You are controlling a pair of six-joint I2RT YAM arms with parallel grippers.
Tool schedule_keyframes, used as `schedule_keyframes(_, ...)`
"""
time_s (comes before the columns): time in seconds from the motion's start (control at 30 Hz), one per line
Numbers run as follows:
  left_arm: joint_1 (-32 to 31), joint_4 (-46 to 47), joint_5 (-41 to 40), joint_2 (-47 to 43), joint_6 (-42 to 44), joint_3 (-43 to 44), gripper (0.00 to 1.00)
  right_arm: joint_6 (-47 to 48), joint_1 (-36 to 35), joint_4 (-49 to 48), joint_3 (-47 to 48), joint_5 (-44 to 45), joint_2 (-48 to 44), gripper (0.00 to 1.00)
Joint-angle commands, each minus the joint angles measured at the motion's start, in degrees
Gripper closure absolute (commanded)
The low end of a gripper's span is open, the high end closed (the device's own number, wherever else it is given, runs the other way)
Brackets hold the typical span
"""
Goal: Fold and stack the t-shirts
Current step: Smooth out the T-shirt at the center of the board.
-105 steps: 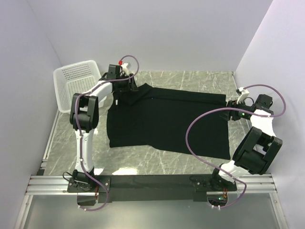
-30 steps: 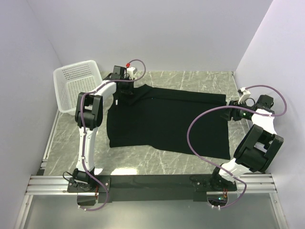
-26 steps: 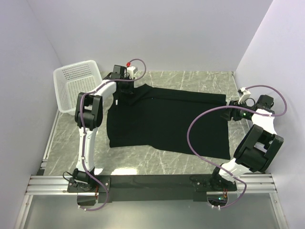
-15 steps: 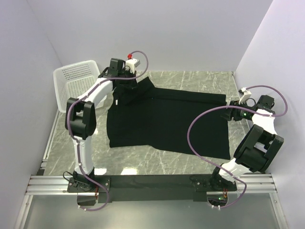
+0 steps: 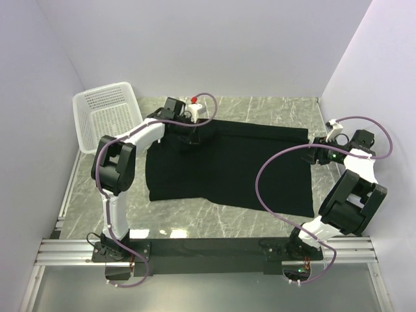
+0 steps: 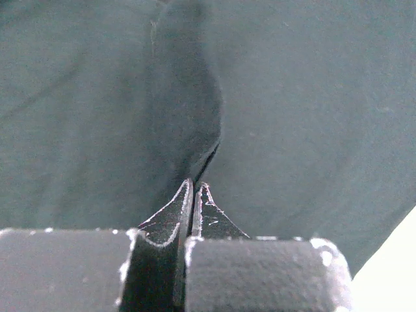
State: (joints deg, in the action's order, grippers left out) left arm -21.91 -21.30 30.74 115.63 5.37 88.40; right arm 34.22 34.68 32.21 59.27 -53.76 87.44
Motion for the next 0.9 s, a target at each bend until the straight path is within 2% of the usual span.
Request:
schedule_keyframes(0.0, -1.6, 0.6, 1.6, -3.9, 1.6, -0.1, 1.00, 0.9, 0.6, 0.2, 0.3, -1.8, -2.4, 0.40)
schedule_keyframes(0.37, -6.5, -0.7, -3.0, -2.2, 1.4, -1.0, 1.00, 1.2, 0.7, 0.3, -0.6, -2.1, -3.3, 0.40)
schedule_keyframes(0.87, -7.4, -2.9, -13.7, -2.4, 4.6, -1.7, 0.99, 1.5, 0.9, 0.6, -0.6, -2.4, -3.0, 0.40)
